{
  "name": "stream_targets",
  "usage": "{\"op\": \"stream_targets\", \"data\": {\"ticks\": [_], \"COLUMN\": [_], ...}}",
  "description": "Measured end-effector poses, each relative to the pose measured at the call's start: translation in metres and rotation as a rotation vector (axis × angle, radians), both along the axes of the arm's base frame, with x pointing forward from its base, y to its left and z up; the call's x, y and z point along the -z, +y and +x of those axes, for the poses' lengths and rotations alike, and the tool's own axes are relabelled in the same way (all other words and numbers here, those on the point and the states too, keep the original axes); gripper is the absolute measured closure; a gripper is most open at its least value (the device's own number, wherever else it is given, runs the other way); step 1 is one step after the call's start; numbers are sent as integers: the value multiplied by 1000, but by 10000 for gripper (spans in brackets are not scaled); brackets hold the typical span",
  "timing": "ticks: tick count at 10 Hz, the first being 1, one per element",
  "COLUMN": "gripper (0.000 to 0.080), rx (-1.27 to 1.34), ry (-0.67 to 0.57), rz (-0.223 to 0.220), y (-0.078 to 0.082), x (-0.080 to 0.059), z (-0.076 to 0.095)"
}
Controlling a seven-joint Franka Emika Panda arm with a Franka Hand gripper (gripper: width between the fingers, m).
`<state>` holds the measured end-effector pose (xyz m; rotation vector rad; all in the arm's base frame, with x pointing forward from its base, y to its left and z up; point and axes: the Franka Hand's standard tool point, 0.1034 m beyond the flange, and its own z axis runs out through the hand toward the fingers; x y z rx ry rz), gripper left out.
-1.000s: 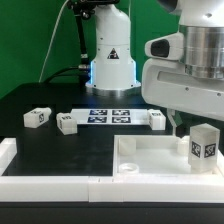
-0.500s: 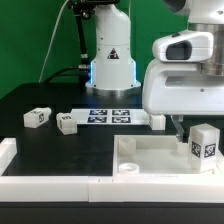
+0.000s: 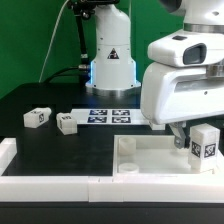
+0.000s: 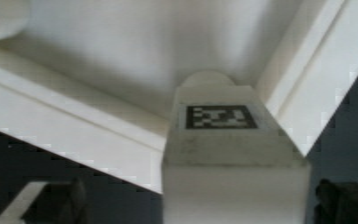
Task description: Assemble one leg
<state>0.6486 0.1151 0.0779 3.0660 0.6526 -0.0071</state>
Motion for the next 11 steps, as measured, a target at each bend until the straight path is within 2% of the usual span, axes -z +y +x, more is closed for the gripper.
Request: {"op": "stream_targets", "data": {"ticks": [1,2,3,4,11], "gripper": [246,381,381,508,508], "rx": [16,48,45,91,830], "ry": [0,0,1,1,7], "rz": [0,0,0,1,-1], "y": [0,0,0,0,-2], "x": [0,0,0,1,2], "z": [0,0,0,-1,-1]}}
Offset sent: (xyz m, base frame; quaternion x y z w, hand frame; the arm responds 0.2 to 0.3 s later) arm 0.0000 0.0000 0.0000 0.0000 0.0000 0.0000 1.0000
